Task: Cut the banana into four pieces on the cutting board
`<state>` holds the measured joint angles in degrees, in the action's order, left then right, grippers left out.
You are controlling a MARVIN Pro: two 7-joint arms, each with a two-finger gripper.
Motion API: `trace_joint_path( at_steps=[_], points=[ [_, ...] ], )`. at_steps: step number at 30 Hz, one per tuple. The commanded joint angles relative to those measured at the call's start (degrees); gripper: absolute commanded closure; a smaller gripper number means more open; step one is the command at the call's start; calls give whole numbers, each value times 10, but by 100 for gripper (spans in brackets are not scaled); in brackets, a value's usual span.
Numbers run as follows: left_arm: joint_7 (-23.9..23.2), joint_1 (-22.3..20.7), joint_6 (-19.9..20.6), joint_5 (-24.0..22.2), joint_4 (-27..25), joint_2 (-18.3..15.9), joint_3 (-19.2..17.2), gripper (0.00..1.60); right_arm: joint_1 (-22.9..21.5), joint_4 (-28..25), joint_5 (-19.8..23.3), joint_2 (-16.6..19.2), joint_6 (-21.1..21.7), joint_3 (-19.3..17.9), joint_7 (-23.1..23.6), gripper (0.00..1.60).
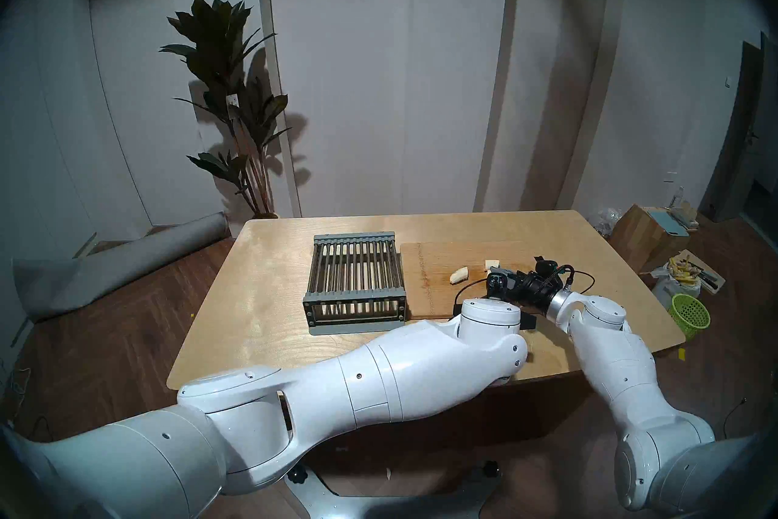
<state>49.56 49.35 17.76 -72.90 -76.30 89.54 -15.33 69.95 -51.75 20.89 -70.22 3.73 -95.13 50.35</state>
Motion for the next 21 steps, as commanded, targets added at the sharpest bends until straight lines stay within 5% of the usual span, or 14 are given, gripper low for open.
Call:
trace_joint_path(
  at_steps=[1, 21],
  points=[
    [-8, -8, -2, 2, -13, 10, -2, 160, 24, -33, 4, 5, 6, -11, -7, 160],
    [-19, -4, -2, -3, 2, 19, -2, 160, 47, -33, 3, 10, 20, -7, -14, 160]
  ],
)
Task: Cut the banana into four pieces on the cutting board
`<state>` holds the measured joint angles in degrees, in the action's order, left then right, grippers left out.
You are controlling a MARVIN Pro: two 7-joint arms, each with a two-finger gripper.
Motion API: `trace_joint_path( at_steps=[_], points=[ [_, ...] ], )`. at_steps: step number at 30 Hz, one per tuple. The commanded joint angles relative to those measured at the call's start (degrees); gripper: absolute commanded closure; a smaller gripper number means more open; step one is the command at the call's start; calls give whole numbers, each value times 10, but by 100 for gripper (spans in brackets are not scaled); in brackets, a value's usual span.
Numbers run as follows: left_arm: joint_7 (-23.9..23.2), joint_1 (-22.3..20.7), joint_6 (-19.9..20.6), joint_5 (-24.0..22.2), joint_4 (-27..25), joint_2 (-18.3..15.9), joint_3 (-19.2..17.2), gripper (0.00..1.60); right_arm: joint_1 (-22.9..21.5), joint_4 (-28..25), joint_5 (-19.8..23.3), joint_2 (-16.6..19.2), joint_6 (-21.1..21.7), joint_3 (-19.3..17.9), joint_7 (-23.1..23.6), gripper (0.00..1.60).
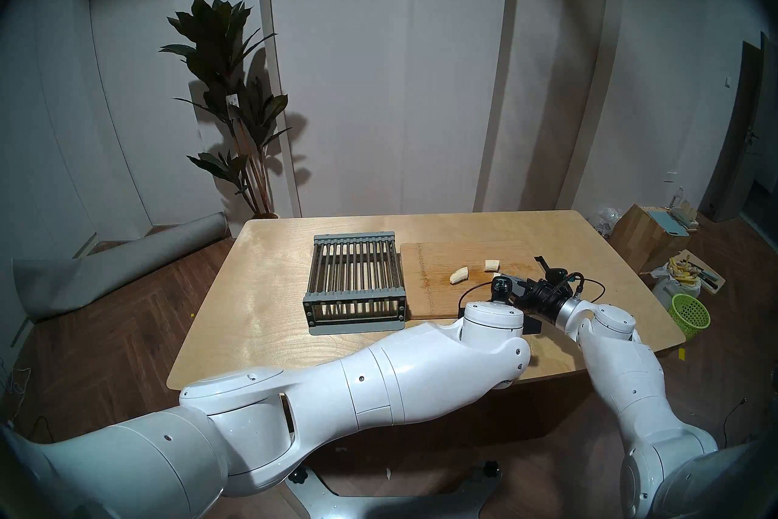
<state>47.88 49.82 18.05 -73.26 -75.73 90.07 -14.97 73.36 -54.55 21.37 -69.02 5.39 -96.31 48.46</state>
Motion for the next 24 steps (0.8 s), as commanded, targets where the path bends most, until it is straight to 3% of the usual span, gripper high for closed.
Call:
trace_joint_path(
  at_steps=[1, 12, 24],
  points=[
    [-3, -8, -6, 2, -3, 14, -5, 160, 15, -6, -1, -2, 4, 6, 6, 160],
    [-2, -10, -19, 14, -9, 6, -5, 160, 13, -19, -2, -6, 9, 12, 2, 160],
    [9, -19, -27, 22, -38, -9, -16, 160, 12, -70, 2, -4, 21, 9, 2, 160]
  ],
)
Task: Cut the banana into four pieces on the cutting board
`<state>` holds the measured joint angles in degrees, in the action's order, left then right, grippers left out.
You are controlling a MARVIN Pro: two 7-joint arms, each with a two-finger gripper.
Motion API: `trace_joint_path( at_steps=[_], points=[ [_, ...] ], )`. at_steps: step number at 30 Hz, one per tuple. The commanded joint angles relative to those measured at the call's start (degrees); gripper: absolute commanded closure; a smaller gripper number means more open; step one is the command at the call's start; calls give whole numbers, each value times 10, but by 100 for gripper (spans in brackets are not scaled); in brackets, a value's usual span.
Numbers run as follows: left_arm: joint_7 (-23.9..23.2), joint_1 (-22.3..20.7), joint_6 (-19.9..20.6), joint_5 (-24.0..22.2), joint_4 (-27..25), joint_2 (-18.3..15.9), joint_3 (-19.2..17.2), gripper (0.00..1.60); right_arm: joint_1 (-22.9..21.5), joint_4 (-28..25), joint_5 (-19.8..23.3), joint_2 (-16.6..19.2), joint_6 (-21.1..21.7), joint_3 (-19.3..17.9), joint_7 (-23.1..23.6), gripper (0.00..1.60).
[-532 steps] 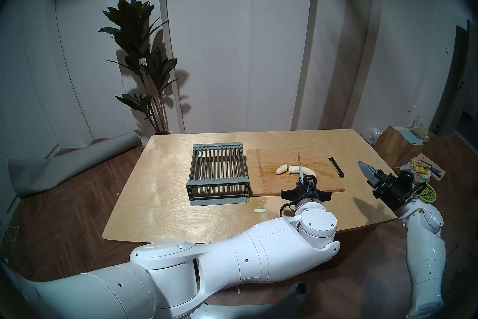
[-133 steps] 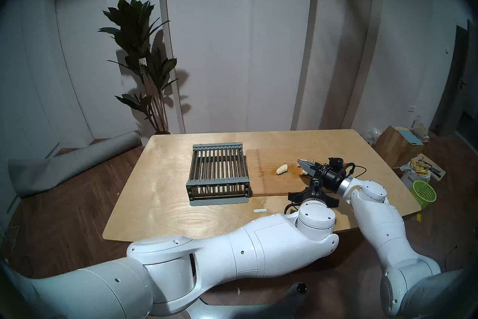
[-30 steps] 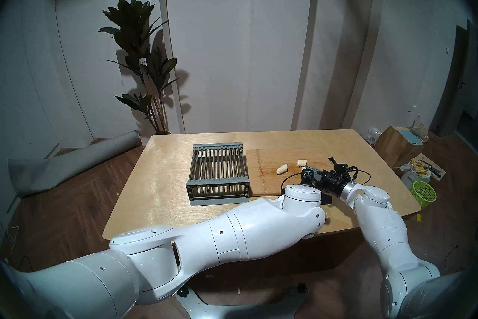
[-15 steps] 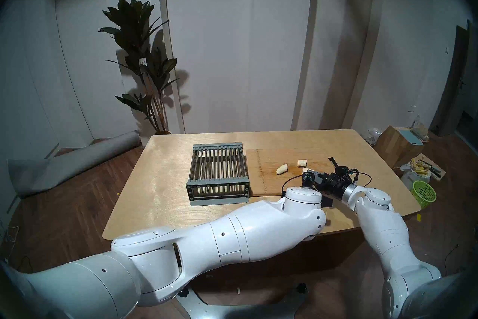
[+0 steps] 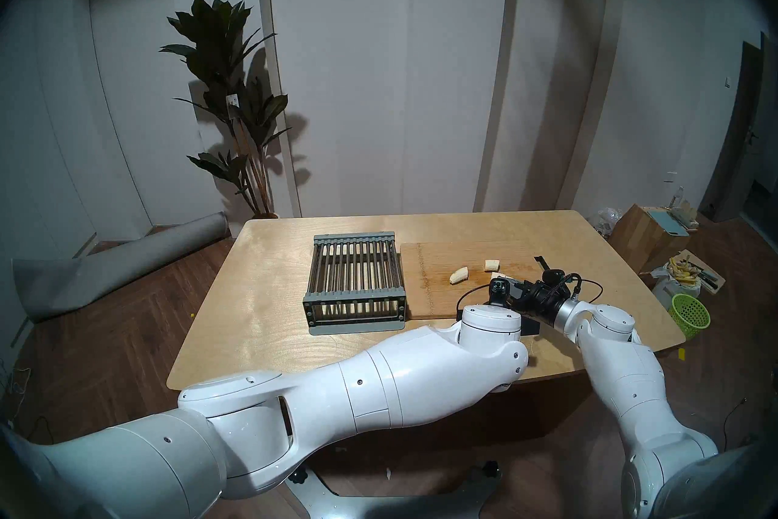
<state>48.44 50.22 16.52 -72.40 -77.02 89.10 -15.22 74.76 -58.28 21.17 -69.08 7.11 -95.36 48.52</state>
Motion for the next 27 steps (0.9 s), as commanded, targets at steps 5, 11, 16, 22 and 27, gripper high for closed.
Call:
trace_joint_path(
  at_steps=[5, 11, 16, 22, 27],
  points=[
    [7, -29, -17, 15, -35, -1, -23, 160, -8, -52, 11, 1, 8, -9, -1, 160],
    [10, -43, -20, 20, -43, 1, -35, 160, -6, -86, 24, 7, 19, -33, 1, 160],
    [17, -53, -23, 26, -58, -6, -46, 160, -1, -111, 40, 16, 23, -62, 2, 160],
    [30, -65, -19, 35, -73, -22, -57, 160, 6, -129, 62, 32, 32, -117, -6, 160],
    [40, -72, -11, 40, -84, -38, -61, 160, 23, -146, 77, 43, 41, -161, -5, 160]
  ],
)
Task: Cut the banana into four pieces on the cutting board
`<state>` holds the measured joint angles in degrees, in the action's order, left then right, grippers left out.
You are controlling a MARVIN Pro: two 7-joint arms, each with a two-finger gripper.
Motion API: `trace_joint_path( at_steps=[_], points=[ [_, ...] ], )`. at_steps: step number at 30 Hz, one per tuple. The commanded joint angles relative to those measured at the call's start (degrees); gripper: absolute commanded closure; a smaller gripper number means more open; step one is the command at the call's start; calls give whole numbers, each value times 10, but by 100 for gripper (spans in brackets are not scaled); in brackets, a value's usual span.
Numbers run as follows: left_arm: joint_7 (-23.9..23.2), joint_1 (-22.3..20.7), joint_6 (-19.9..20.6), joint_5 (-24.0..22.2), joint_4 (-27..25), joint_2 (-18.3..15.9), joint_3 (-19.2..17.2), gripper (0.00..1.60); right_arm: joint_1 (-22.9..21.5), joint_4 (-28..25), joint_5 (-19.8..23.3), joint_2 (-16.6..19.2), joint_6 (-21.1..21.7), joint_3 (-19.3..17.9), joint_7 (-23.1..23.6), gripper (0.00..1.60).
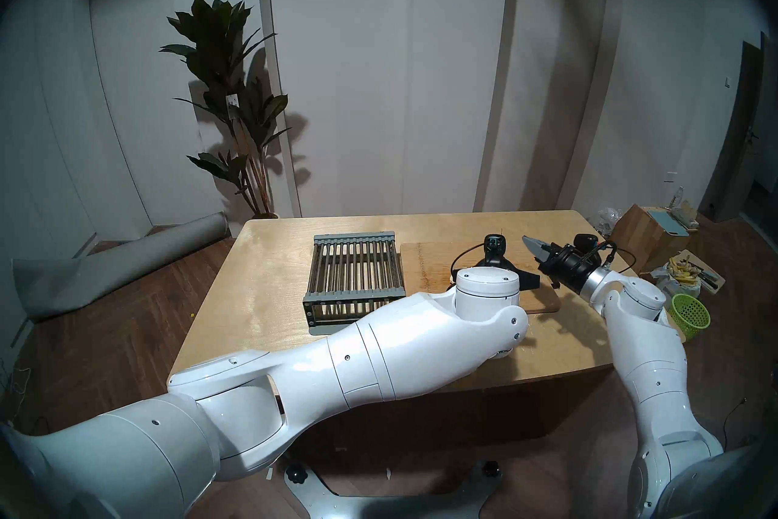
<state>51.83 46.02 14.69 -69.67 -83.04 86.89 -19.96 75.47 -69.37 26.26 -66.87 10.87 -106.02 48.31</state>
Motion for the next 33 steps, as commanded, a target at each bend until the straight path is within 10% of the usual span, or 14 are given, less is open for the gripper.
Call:
trace_joint_path(
  at_steps=[1, 19, 33],
  points=[
    [9, -31, 9, 13, -28, -20, -14, 160, 23, -40, 29, 22, 5, -63, -4, 160],
    [121, -21, 55, 12, -147, -137, -58, 160, 125, -27, 30, 37, 14, -179, -23, 160],
    [252, 21, 120, -89, -270, -178, -108, 160, 151, -10, 17, 36, 2, -180, -16, 160]
  ],
)
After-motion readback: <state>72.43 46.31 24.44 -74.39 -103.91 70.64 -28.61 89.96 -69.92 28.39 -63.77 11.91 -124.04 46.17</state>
